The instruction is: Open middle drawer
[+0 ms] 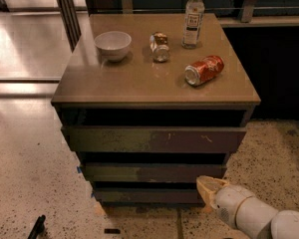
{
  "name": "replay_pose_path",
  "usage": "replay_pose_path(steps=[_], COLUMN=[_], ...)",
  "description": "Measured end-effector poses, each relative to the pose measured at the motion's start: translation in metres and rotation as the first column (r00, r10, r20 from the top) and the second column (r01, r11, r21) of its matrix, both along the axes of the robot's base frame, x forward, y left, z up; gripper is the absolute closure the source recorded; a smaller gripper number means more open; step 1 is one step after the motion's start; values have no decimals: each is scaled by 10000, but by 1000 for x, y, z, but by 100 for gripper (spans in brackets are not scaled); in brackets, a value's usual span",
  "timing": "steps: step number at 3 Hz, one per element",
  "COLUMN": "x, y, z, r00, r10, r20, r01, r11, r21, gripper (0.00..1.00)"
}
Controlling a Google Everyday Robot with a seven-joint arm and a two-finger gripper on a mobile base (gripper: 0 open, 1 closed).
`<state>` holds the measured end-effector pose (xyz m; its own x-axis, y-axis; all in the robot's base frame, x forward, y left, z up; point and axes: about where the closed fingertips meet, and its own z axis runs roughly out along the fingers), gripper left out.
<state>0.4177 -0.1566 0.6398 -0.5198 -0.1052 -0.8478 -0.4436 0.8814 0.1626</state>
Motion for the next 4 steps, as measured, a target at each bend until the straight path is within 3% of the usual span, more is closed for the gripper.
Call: replay_pose_path(steps=[1,2,3,4], x=[11,48,84,83], y=[-1,-18,-24,-17], z=[-9,-25,-58,-80], r00=[9946,9697,9521,9559], r10=[-497,-1304,-1951,-2109], r20=[911,2068,2355,2043], r01=[499,1326,1836,1882], r11=[9988,9912,9805,9742], r21=[-5,31,698,1247], gripper=[100,100,100,100])
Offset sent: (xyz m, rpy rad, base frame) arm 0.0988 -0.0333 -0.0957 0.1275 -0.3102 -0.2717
